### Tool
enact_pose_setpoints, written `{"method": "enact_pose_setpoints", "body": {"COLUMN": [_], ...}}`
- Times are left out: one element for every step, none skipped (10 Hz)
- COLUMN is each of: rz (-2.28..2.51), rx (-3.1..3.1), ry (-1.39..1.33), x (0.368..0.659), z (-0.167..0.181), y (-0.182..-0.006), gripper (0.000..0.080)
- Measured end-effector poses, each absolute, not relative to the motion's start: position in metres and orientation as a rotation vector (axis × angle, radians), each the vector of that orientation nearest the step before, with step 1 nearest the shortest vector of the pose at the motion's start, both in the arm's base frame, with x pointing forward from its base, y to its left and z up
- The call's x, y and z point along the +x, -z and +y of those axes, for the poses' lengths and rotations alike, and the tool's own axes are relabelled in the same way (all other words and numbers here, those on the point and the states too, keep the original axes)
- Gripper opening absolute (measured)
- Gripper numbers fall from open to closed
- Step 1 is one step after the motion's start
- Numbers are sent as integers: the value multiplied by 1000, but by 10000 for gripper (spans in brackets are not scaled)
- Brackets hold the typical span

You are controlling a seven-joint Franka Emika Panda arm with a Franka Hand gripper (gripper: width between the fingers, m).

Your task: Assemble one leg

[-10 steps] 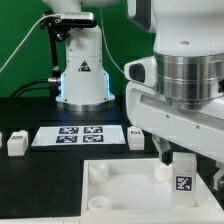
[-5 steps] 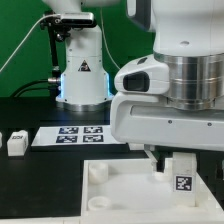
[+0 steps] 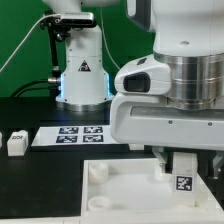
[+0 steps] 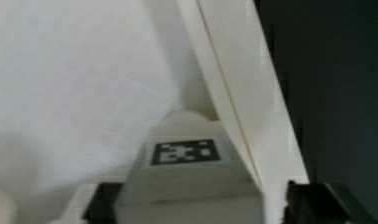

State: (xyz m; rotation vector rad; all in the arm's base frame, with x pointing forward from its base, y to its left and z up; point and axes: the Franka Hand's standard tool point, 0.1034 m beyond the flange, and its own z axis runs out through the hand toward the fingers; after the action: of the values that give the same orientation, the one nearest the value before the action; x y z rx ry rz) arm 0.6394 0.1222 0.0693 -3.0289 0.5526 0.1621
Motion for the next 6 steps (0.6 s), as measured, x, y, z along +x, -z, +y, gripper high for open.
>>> {"method": "enact_pose_setpoints", "body": {"rz": [554,592,623,631,848,1049], "rx": [-3029,-3022,-3017,-3014,-2955,-2890], "ry": [-162,-164,-165,-164,-167,-168], "x": [639,639,639,639,640,641], "z": [122,122,122,121,121,121], "y": [-69,-69,-69,-69,-69,-69], "gripper": [291,292,292,292,292,292]}}
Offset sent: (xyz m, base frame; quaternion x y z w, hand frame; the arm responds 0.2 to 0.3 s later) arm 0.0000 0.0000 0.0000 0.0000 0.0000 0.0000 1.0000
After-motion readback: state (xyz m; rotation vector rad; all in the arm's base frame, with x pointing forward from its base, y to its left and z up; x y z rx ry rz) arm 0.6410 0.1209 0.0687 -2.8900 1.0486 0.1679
